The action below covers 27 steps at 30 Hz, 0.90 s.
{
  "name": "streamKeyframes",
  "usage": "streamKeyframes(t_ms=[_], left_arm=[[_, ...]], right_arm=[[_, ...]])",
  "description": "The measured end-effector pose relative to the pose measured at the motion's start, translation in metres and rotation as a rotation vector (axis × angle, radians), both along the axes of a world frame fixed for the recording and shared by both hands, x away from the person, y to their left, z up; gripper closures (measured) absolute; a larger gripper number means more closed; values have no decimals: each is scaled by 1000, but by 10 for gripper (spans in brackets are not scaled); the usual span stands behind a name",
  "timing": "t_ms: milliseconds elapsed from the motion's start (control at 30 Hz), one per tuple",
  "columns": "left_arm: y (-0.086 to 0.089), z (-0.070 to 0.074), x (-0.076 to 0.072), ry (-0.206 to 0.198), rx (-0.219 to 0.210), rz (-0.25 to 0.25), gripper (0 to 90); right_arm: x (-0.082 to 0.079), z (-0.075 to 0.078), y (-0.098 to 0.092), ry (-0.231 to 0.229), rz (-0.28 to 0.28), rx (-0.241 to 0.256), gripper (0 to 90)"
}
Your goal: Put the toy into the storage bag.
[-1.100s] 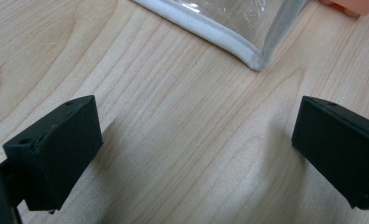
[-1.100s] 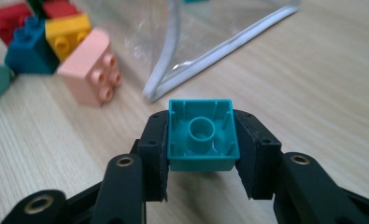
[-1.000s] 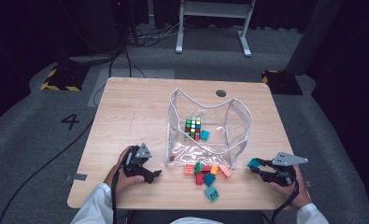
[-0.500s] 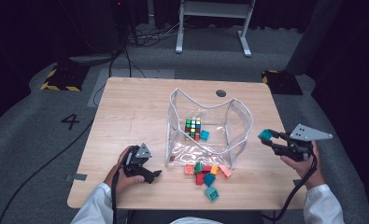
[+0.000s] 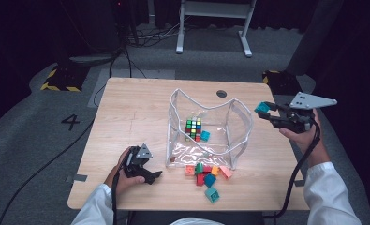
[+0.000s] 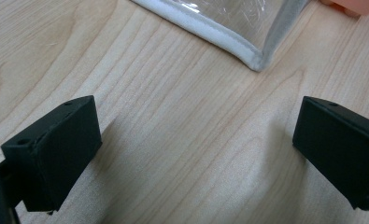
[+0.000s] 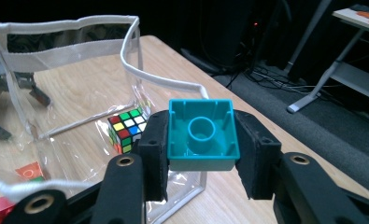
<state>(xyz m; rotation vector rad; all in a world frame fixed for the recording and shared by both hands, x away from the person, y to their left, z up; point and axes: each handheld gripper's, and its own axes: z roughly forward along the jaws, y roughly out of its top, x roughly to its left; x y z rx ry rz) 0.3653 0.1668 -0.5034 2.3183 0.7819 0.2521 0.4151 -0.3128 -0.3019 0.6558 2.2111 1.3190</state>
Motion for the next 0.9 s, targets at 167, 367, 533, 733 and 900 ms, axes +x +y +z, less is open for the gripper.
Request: streamKeyframes(t_ms=[167,367,533,733,900], left_arm=[[0,0,0,0,0,0,11],[0,0,0,2,-1,-1,11],[0,0,0,3,-2,-1,11],[0,0,0,0,0,0,11],[0,0,0,0,0,0,11]], right_arm=[[12,3,22,0,34,-63,591],[25,5,45,3,100,-64,591],[34,2,66,11,149,-115,591],[42,-5,88,63,233,-208,591],[46,-10,102,96,269,-280,591]])
